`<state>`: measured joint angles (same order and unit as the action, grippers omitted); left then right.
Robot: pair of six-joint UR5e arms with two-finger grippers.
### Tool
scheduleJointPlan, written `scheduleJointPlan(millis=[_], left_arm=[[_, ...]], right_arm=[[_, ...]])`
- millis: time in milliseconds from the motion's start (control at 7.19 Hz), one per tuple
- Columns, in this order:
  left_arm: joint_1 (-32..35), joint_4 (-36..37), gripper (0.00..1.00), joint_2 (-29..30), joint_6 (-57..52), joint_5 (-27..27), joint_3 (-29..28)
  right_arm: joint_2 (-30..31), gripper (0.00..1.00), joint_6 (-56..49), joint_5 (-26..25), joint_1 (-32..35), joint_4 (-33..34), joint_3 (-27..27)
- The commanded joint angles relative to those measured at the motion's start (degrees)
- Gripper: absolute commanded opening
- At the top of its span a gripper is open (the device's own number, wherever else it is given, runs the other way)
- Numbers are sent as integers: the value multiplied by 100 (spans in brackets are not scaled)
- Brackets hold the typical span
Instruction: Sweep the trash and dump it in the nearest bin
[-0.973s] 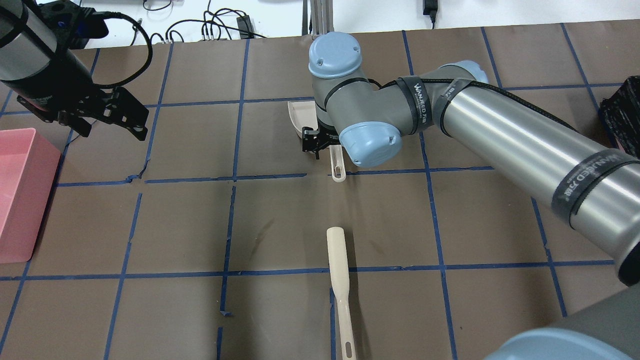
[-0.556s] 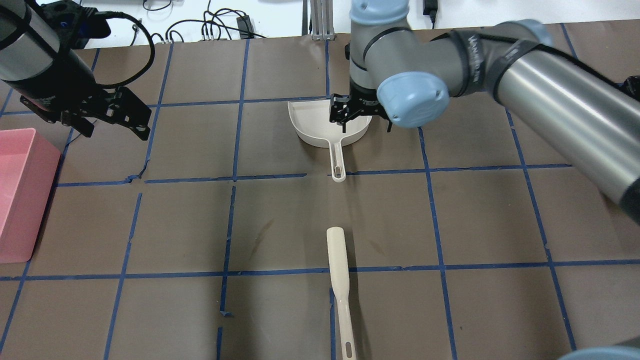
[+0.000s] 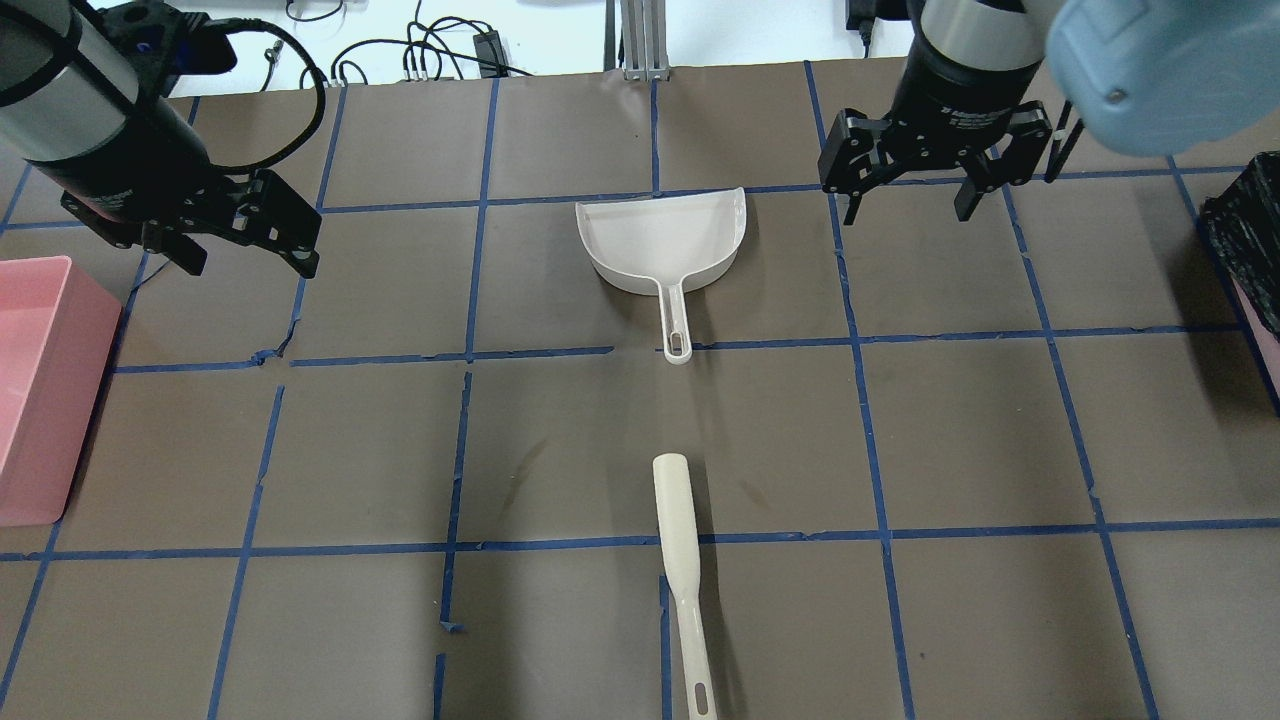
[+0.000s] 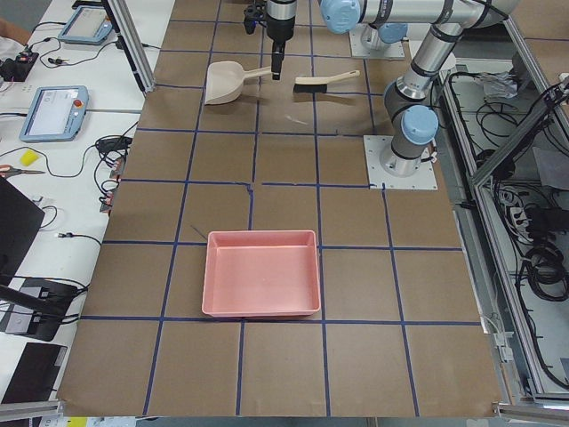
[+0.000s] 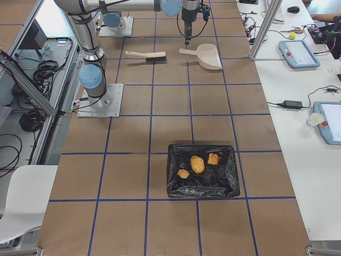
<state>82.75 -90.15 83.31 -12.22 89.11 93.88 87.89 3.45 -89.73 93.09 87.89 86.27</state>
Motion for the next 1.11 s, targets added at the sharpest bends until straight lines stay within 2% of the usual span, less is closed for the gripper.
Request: scheduleJointPlan(millis=[0, 973], left_arm=[[39, 6, 100, -8, -17, 18, 16], [30, 33, 100, -25, -35, 10, 34]], right_arm=[[299, 100, -20, 17, -1, -159, 126], [334, 100, -37, 61, -98, -18, 171]])
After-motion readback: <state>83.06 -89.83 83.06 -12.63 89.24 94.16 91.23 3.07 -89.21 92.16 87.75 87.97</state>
